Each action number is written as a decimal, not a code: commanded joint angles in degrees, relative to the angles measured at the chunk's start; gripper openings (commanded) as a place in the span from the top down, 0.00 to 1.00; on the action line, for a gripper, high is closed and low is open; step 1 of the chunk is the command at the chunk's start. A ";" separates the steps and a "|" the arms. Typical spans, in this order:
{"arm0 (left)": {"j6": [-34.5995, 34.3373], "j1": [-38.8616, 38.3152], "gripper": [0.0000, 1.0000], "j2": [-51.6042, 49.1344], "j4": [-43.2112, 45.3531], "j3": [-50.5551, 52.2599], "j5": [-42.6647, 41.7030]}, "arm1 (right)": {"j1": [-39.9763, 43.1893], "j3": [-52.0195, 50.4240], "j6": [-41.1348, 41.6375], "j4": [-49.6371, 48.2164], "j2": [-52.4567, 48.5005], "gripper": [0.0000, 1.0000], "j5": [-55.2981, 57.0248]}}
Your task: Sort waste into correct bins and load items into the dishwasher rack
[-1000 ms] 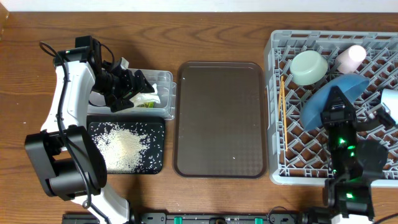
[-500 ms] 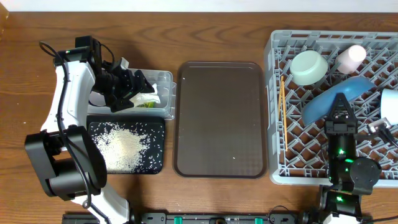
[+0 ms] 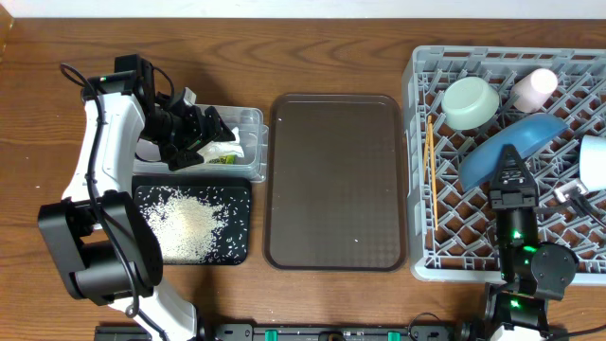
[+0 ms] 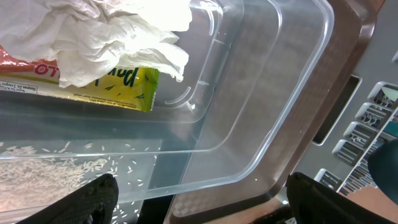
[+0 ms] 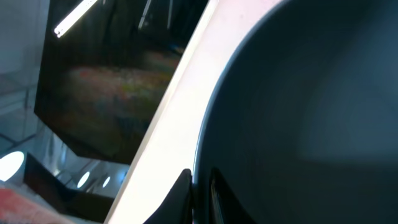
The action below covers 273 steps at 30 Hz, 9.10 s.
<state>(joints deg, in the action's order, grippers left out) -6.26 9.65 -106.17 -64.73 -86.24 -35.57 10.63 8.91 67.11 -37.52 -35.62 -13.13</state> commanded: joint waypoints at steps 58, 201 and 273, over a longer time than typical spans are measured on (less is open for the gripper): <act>-0.70 0.15 0.11 0.72 -0.55 -1.05 0.72 | 2.80 -1.86 0.57 -37.20 -23.06 0.99 0.74; -0.70 0.15 0.10 0.72 -0.35 -1.05 0.72 | 25.94 -8.59 50.01 -38.38 -25.92 0.01 -66.45; -0.70 0.15 0.11 0.72 -0.35 -1.05 0.72 | 13.66 26.82 35.60 -8.04 -10.73 0.01 -63.71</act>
<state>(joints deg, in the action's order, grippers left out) -6.26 9.65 -106.17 -64.64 -86.24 -35.55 24.64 27.92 110.37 -45.98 -40.45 -70.22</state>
